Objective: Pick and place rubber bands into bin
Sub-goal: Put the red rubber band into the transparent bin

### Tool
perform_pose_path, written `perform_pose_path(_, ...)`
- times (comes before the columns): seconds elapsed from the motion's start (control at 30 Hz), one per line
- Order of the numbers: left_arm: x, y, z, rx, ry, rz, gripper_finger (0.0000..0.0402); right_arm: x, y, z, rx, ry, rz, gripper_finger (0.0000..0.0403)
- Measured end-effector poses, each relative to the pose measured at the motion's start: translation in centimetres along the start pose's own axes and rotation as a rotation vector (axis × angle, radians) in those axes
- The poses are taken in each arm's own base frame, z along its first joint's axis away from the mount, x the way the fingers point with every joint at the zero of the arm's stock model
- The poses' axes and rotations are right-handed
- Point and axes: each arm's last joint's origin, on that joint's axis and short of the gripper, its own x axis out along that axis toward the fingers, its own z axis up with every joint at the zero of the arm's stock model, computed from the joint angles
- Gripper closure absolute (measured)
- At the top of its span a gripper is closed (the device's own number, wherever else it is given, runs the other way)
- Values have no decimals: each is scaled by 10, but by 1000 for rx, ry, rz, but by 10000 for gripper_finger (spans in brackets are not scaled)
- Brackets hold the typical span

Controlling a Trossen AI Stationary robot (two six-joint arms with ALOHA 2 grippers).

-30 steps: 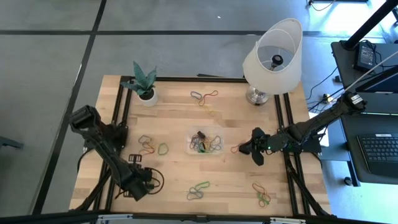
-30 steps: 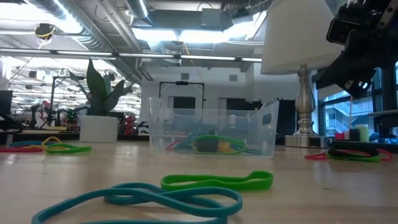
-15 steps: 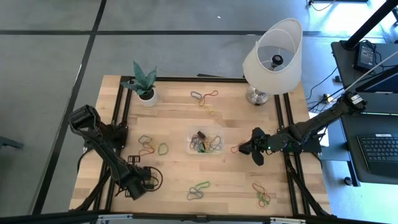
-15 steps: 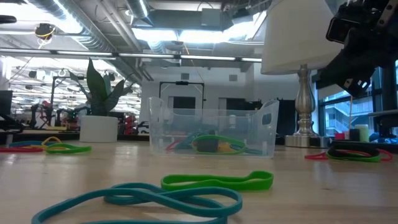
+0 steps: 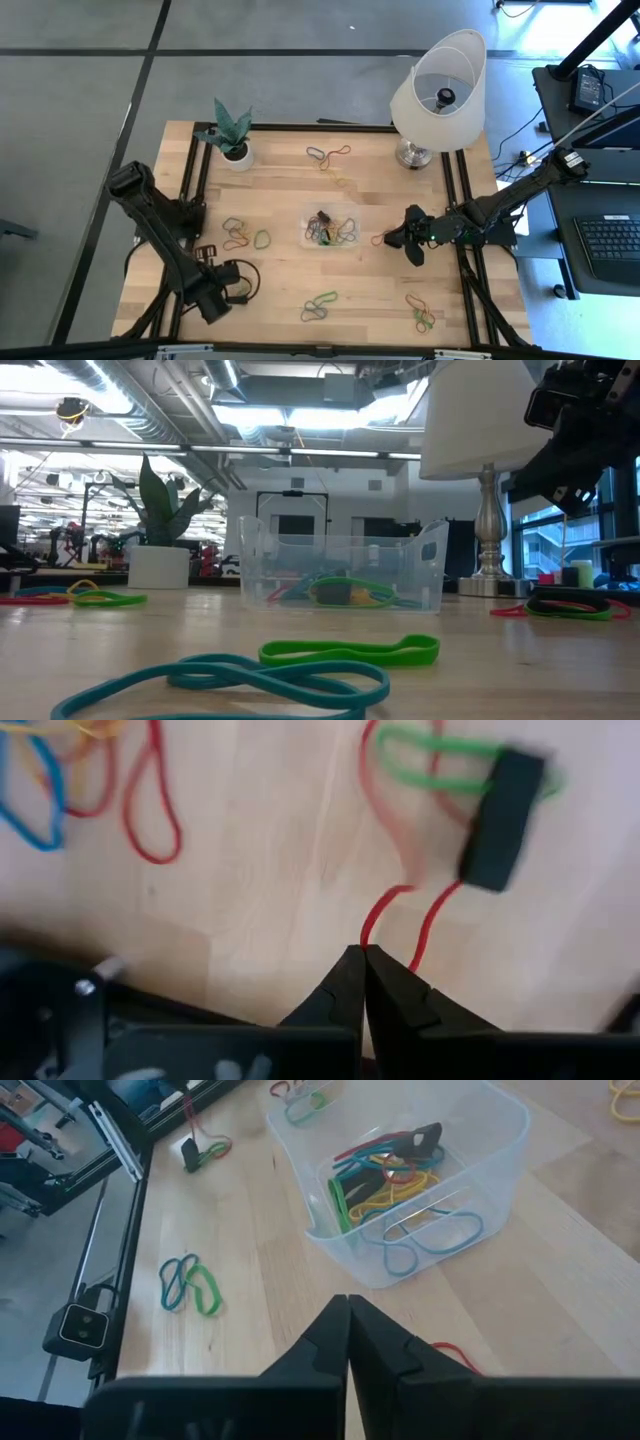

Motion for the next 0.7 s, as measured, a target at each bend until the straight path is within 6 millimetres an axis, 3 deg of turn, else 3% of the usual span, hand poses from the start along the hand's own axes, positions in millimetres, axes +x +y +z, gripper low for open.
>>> perform_pose_path(0.33,-66,4,2,-43,-23,38,400,0,0,0,-5,1,-1,389)
perform_pose_path(0.7,-99,11,4,-47,-135,89,400,0,0,0,-25,1,-1,389)
